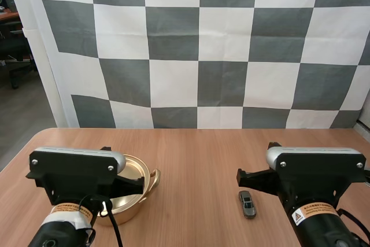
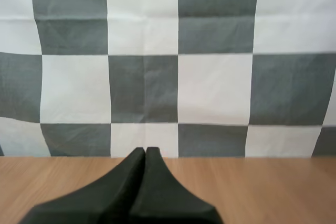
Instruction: Open the pot, put the car inside, and close it
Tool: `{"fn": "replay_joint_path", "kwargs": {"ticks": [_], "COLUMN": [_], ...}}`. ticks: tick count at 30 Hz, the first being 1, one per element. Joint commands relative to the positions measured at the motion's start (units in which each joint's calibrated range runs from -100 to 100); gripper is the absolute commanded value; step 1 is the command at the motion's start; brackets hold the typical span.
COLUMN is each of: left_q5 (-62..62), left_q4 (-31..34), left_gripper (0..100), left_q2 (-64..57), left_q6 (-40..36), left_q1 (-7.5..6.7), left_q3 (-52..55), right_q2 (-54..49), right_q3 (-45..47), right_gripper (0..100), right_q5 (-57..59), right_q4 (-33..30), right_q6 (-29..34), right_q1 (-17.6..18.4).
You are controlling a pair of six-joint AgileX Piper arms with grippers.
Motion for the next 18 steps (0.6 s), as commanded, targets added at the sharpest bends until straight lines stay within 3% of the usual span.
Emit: {"fn": "replay_joint_path", "kwargs": {"ticks": [1,3,5,7,9,12,15,18], "left_q5": [-25.7,-36.7,-41.6,-38.7,-27.1,-1.2,20.3,41.0], "left_q4": [19.9,25.8,25.2,22.7,16.2,3.5,-2.4,-5.1], "left_gripper": [0,0,0,0,0,0,0,0], "left_q2": [0.0,0.0,0.0,0.0,0.0,0.0,2.1,7.3], "left_q6": [2.2,2.2,2.2,2.2,2.2,2.2,2.2,2.2], "left_q1": [0.01,0.01,0.01,0.01,0.01,0.01,0.01,0.01], "left_q3": [0.0,0.0,-1.0,-3.2,-7.1,-15.5,-23.2,-30.4], "right_q2": [0.0,0.0,0.0,0.0,0.0,0.0,2.4,6.6], "right_q3": [0.0,0.0,-0.7,-3.7,-7.2,-14.3,-19.8,-21.0], "right_gripper": [0,0,0,0,0,0,0,0], "right_q5": [-15.2,-21.1,-22.4,-21.7,-16.8,-0.7,16.6,24.6], "right_q4": [-25.2,-27.1,-27.2,-26.8,-21.4,-6.0,-1.3,-1.3], "right_q6": [0.0,0.0,0.0,0.1,0.9,1.8,1.8,1.0], "right_q1": [-0.1,-0.1,-0.1,-0.1,-0.1,-0.1,-0.1,-0.1]}}
